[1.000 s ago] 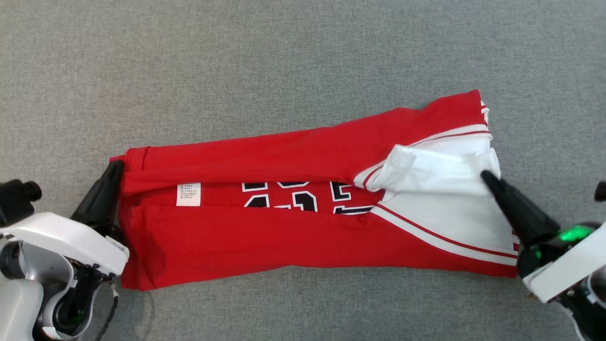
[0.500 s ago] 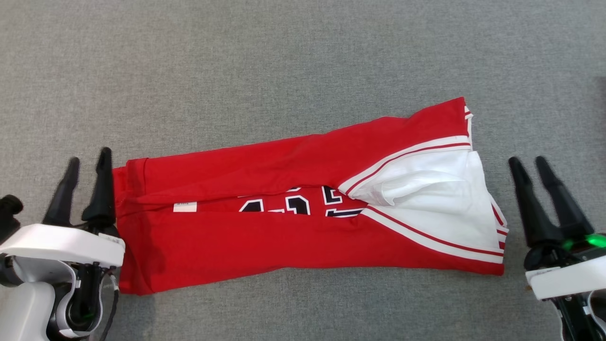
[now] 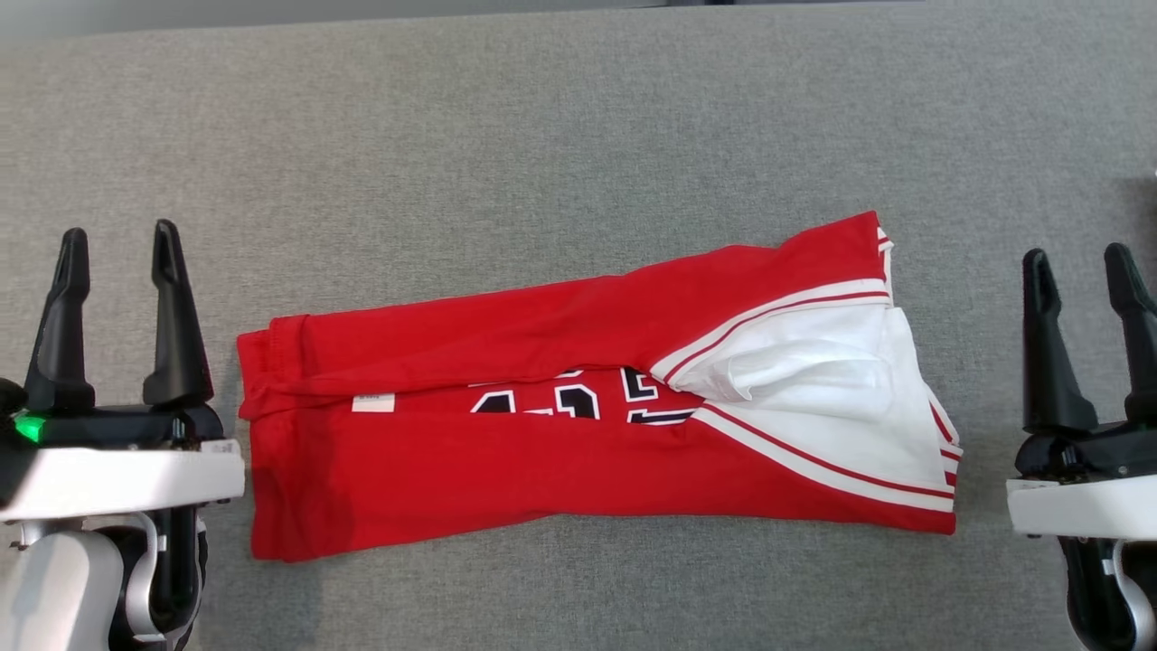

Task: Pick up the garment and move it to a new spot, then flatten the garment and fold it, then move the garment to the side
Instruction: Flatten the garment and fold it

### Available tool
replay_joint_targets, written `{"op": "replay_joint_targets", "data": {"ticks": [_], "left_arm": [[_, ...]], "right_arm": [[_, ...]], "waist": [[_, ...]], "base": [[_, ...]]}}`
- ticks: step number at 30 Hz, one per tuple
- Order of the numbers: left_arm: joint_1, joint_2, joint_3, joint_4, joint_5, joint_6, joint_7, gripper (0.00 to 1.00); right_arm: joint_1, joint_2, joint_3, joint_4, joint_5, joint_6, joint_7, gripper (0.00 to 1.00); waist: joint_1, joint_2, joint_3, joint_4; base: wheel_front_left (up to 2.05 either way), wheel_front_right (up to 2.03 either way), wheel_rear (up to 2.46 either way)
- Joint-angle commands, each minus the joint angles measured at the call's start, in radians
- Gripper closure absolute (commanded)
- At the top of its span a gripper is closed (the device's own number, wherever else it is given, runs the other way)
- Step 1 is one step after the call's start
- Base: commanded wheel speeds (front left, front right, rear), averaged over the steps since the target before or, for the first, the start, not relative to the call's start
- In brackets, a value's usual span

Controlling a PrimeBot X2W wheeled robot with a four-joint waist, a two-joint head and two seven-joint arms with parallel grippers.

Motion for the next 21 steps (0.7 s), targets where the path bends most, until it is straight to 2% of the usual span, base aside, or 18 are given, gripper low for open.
{"op": "replay_joint_targets", "data": {"ticks": [1, 6, 9, 16, 21], "left_arm": [[0.008, 0.002, -0.002, -0.001, 0.025, -0.010, -0.005, 0.00], [0.034, -0.003, 0.004, 0.038, 0.074, -0.050, -0.008, 0.00], [0.040, -0.024, 0.019, 0.046, 0.098, -0.079, -0.008, 0.00], [0.057, -0.076, 0.064, 0.092, 0.148, -0.153, -0.008, 0.00], [0.058, -0.098, 0.078, 0.113, 0.170, -0.178, -0.009, 0.00]], "right_arm": [[-0.001, -0.003, -0.002, 0.013, -0.042, 0.000, 0.006, 0.00], [0.021, 0.015, 0.003, 0.046, -0.117, 0.000, 0.004, 0.00], [0.033, 0.021, -0.002, 0.064, -0.139, 0.000, 0.001, 0.00], [0.048, 0.029, -0.007, 0.096, -0.157, 0.000, 0.004, 0.00], [0.054, 0.028, -0.011, 0.108, -0.159, 0.000, 0.013, 0.00]], "waist": [[0.0000, 0.0000, -0.012, 0.011], [0.0000, 0.0000, -0.042, 0.025], [0.0000, 0.0000, -0.058, 0.034], [0.0000, 0.0000, -0.083, 0.045], [0.0000, 0.0000, -0.089, 0.053]], "base": [[0.00, 0.00, 0.00], [0.00, 0.00, 0.00], [0.00, 0.00, 0.00], [0.00, 0.00, 0.00], [0.00, 0.00, 0.00]]}}
